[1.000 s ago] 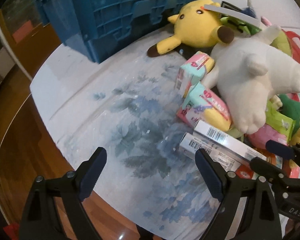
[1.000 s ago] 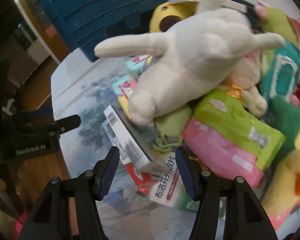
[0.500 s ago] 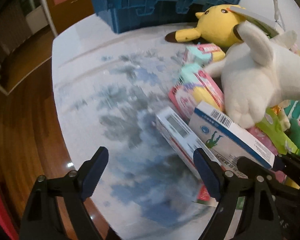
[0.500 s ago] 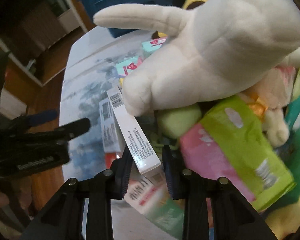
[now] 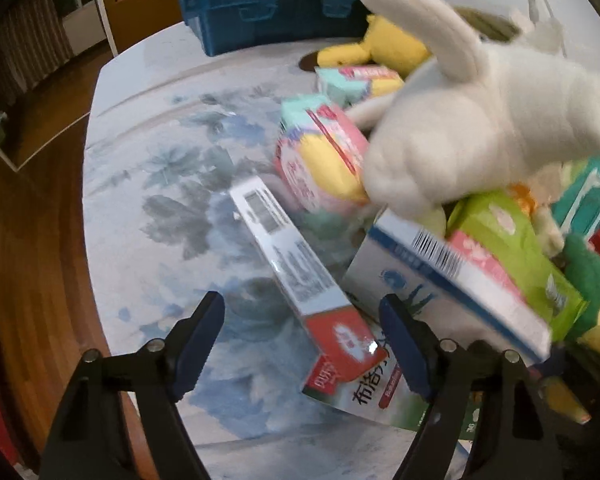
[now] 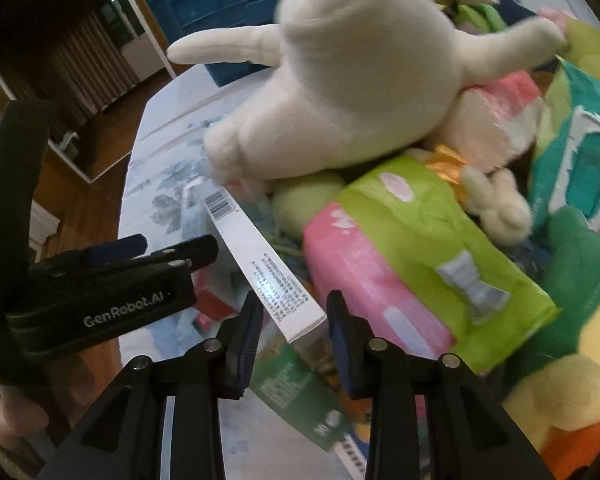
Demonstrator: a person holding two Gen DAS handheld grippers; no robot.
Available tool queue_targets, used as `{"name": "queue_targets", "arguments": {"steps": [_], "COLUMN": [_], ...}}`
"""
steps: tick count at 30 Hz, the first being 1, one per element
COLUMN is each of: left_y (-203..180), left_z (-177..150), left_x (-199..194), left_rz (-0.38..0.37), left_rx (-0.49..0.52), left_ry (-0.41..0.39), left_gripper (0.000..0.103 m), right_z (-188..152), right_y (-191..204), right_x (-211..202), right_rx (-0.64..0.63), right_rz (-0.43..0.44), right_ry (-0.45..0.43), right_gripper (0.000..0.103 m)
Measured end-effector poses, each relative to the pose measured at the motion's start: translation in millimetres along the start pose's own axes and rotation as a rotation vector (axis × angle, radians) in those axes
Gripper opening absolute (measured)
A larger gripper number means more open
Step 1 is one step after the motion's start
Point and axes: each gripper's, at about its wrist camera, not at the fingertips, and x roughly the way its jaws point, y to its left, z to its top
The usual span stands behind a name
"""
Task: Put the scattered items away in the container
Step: 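Grasp the white-and-red toothpaste box with the left tool while the right tool grasps a white medicine box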
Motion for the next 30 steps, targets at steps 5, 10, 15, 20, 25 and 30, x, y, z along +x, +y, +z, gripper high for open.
{"name": "queue_targets", "arguments": {"steps": [5,10,15,20,25,30], "left_y": [9.4,19.8,19.3,23.0,30.8,43.2], "left_z": [-20.1,-23.7,-16.4,-19.4,-26.0,-24.8], "left_x": [17.8,19.7,17.8,19.4,3.4,-36.0], "left_rz": [0.033,0.055,0.069,0.054,0.022,0.000], "left_rx": [0.012,0.009,0.021,0.052,0.068,0.081], "left_ry": [0.050,0.053,0.027,0.020,-0.005,-0.082], "left_gripper": [0.029,0.025,0.025,0.023,0.023,0.023], "right_z": [-1.6,1.7,4.6,7.1,2.7,1.7], "right_y": [-0.7,1.6,7.7,13.7,28.5,51.7], "right_x": [-2.2,3.2,6.8,12.7,17.4,-5.0], "right_rx": [-0.028,-0.047,-0.092,-0.128,-0.166,-0.184], "right_rz": [0.022,0.052,0.043,0.040,0.003,0.031], "right_ry": [-0.002,-0.015,-0.035,-0.049,-0.017,-0.072], "right_gripper": [0.034,0.034,0.046,0.064,0.028,0.019]}}
